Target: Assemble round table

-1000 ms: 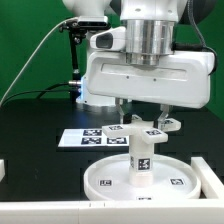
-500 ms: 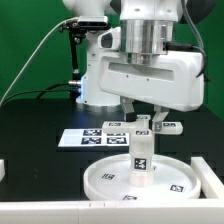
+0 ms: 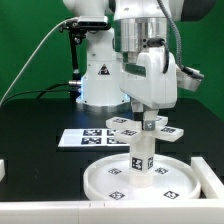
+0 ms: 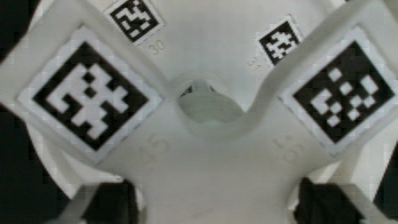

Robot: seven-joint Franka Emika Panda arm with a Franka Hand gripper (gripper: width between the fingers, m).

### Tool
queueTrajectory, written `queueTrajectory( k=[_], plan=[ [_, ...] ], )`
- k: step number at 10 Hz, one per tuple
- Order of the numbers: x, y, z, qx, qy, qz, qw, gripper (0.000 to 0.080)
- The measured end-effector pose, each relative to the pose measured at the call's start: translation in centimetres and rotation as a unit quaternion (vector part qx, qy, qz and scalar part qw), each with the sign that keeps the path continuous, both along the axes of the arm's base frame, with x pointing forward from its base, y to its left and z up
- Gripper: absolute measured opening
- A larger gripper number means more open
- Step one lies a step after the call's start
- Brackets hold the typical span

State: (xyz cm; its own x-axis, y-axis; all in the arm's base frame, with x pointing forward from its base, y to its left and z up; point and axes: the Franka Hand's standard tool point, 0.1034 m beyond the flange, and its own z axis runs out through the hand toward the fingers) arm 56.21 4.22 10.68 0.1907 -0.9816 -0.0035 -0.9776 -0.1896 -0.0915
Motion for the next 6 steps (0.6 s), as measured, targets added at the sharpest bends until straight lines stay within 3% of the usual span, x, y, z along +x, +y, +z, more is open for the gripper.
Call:
queueTrajectory(
  k=[1,3,6],
  plan=[
    [-0.1,0.2,0.3,0.001,0.005,0.032,0.999,0.0603],
    [-0.3,0.8,1.7,0.005,0.01,0.111,0.994,0.064],
    [-0.1,1.2,2.6,-0.013,-0.005,0.334,0.942,0.0649]
  ],
)
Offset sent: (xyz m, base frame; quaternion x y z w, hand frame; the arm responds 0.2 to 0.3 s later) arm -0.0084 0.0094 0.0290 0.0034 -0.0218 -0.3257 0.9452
